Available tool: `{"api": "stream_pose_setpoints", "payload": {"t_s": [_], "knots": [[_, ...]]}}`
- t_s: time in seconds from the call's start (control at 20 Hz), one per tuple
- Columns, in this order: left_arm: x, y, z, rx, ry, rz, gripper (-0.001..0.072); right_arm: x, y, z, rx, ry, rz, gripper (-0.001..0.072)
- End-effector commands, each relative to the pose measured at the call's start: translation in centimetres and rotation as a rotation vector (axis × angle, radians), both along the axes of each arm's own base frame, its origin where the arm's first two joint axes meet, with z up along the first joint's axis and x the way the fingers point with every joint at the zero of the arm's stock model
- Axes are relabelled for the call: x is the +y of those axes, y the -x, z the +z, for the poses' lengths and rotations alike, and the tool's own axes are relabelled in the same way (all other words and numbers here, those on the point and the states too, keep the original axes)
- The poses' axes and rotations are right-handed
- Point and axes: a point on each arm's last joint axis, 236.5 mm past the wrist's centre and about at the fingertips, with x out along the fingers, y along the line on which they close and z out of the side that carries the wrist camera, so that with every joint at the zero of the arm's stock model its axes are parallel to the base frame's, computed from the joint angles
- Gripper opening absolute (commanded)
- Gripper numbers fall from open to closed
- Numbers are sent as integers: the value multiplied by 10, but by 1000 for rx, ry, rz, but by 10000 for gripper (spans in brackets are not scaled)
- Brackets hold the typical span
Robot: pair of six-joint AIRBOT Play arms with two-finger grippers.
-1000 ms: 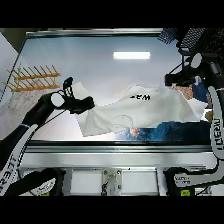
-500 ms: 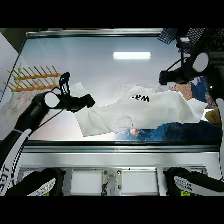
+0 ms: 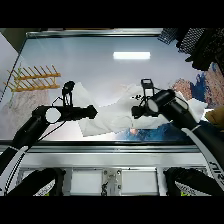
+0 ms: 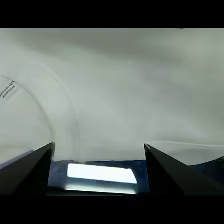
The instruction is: Fold the clothes and pants, and hang the long-sleeved shirts on hangers.
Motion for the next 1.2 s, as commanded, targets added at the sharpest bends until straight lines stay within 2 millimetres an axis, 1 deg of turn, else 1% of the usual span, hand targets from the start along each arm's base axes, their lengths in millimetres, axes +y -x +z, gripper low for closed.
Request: {"api": "stream_pose_setpoints", "payload": {"t_s": [0.0,0.1,0.2,0.25,0.35,0.4,0.45,0.5,0.6,0.65,0.75,0.85,0.95,1.05,1.15], "knots": [[0,0,0,-9,-3,-2,626,27,18,-40,53,35,-31,610],[0,-1,1,-15,-1,0,626,31,25,-58,88,64,-48,610],[0,-2,1,-16,0,1,626,32,29,-69,107,86,-76,609],[0,-1,1,-16,-1,0,626,29,29,-72,108,104,-94,609],[0,-1,1,-15,-1,0,626,14,28,-73,100,162,-146,604],[0,-1,1,-15,-1,0,626,4,28,-71,94,203,-170,573],[0,-1,1,-16,-1,0,626,-6,29,-69,96,247,-170,426],[0,-2,2,-18,0,1,626,-17,31,-66,101,294,-170,324],[0,-3,2,-22,1,3,626,-33,36,-62,116,371,-171,332],[0,-3,2,-22,1,3,626,-36,39,-61,121,392,-167,332],[-1,-2,-5,0,-4,2,626,-31,40,-64,114,386,-147,332],[-2,1,-19,43,-21,-7,626,-16,38,-69,98,340,-125,332],[-7,4,-29,65,-31,-22,626,-5,35,-72,77,310,-103,332],[-18,6,-30,69,-36,-53,626,-4,36,-75,85,318,-96,332],[-33,4,-27,60,-35,-90,626,-11,44,-82,118,353,-101,332]]}}
